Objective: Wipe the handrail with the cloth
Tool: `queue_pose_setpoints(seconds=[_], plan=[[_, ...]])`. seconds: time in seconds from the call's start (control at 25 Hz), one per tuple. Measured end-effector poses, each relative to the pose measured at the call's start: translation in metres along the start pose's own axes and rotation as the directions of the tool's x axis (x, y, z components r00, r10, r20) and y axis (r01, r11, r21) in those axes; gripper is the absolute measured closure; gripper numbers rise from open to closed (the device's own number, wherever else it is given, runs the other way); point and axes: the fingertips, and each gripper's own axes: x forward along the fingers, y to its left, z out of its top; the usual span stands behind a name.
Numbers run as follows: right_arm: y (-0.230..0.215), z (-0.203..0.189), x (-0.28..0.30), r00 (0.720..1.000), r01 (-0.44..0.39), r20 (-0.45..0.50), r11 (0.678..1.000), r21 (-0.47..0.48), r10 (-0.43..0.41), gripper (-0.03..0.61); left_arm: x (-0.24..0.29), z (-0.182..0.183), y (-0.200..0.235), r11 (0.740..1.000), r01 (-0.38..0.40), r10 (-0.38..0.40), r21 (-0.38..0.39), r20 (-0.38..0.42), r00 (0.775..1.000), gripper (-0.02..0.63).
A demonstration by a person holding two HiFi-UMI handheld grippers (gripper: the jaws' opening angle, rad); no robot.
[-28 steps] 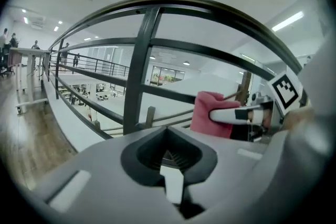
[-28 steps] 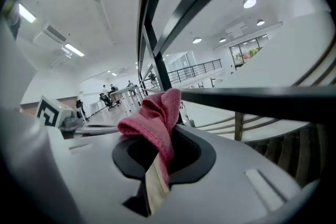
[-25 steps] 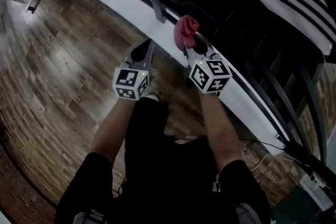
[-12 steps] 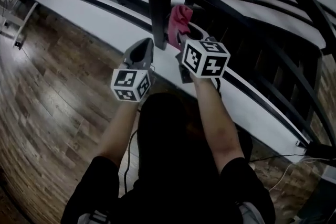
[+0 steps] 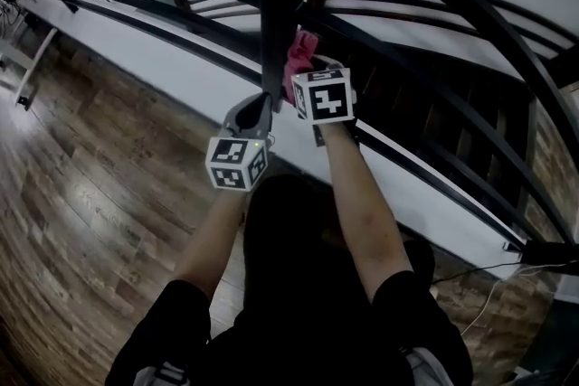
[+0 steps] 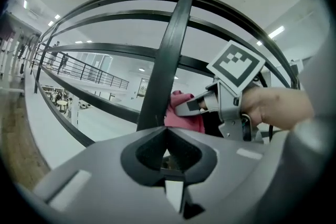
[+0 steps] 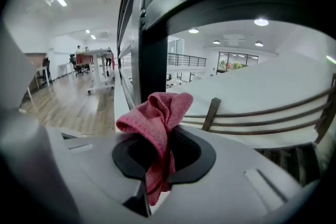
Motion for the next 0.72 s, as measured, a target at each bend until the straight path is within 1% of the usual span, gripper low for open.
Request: queue_pose_setpoints(seconds=[0.08, 0.16, 0.28, 0.44, 0.6, 0.72], plan=[[0.000, -0.003, 0.004, 0.999, 0.014, -0.029, 0.998, -0.067, -0.016, 0.531, 0.000, -0.003, 0.001, 1.000, 0.002, -0.002, -0.007, -0.015, 1.000, 0.615], [-0.001, -0.004, 0.005, 0.998, 0.034, -0.046, 0.992, -0.124, -0.040, 0.529, 0.000, -0.003, 0.004, 1.000, 0.002, -0.002, 0.002, -0.016, 1.000, 0.615], [-0.002, -0.005, 0.005, 0.997, 0.052, -0.049, 0.983, -0.177, -0.062, 0.529, 0.000, 0.000, 0.008, 0.999, -0.018, 0.018, 0.029, -0.001, 1.000, 0.615], [-0.006, -0.005, 0.002, 0.997, 0.063, -0.029, 0.979, -0.192, -0.070, 0.529, 0.003, -0.001, 0.003, 0.999, -0.012, 0.012, 0.044, -0.013, 1.000, 0.615], [-0.009, -0.009, -0.004, 0.995, 0.076, -0.052, 0.972, -0.223, -0.089, 0.529, 0.006, -0.005, -0.003, 0.999, 0.007, -0.006, 0.041, -0.019, 1.000, 0.615], [-0.015, -0.016, -0.010, 0.994, 0.074, -0.062, 0.974, -0.214, -0.089, 0.529, 0.009, -0.008, -0.009, 0.999, 0.015, -0.014, 0.037, -0.023, 1.000, 0.615]])
